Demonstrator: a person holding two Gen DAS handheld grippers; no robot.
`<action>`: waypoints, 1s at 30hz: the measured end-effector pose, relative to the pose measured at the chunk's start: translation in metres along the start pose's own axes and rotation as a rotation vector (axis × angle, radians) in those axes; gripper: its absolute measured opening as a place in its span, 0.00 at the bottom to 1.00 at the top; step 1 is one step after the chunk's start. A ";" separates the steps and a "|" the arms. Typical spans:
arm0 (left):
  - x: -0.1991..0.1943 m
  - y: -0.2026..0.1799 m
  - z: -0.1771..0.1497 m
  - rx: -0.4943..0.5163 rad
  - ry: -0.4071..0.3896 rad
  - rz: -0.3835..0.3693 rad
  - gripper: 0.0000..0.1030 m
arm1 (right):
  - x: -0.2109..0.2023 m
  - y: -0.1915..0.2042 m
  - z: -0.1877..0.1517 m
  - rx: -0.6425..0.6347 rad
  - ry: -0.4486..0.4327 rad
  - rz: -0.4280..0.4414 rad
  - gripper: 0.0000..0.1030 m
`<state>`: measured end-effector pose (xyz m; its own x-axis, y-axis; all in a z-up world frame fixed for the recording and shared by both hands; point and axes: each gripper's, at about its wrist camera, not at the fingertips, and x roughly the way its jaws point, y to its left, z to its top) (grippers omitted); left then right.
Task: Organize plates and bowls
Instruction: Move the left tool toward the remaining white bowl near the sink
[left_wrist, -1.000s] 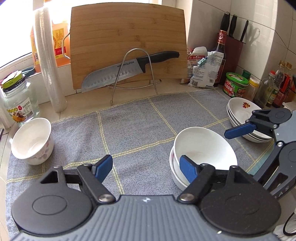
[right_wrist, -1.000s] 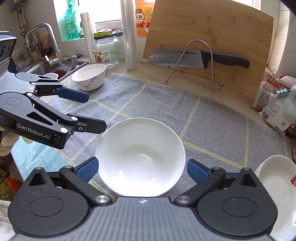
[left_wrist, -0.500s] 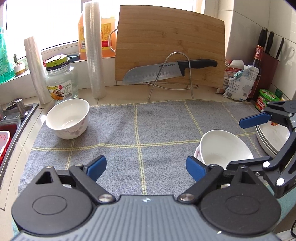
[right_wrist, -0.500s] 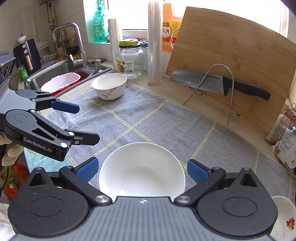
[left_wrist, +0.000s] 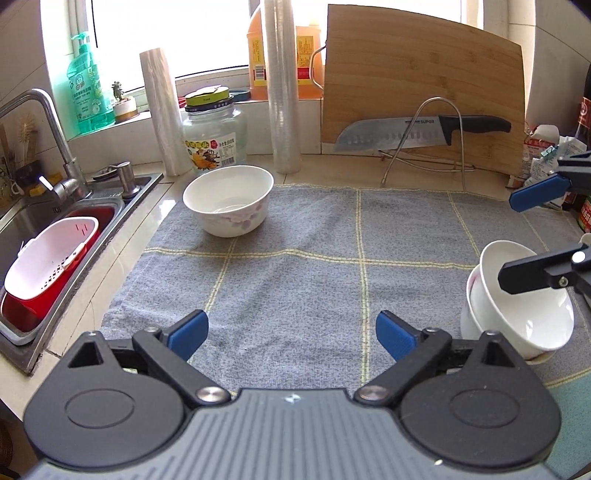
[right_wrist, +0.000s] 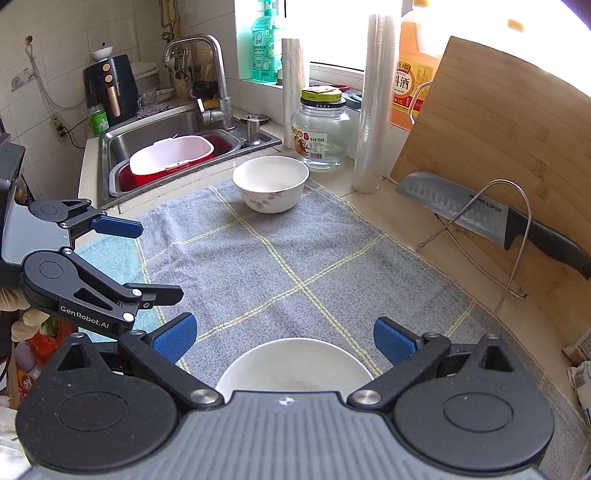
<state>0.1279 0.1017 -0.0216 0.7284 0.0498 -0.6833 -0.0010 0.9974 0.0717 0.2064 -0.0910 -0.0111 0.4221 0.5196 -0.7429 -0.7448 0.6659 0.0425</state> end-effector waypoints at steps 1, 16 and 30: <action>0.002 0.005 0.000 0.000 -0.009 0.002 0.95 | 0.002 0.002 0.003 -0.002 0.001 0.001 1.00; 0.051 0.089 0.016 0.091 -0.048 -0.028 0.96 | 0.069 0.038 0.082 0.058 0.046 -0.092 1.00; 0.125 0.101 0.030 0.208 -0.039 -0.128 0.96 | 0.123 0.028 0.122 0.198 0.099 -0.164 1.00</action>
<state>0.2396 0.2074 -0.0776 0.7392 -0.0820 -0.6684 0.2312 0.9631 0.1376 0.3008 0.0569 -0.0195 0.4688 0.3481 -0.8118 -0.5510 0.8336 0.0392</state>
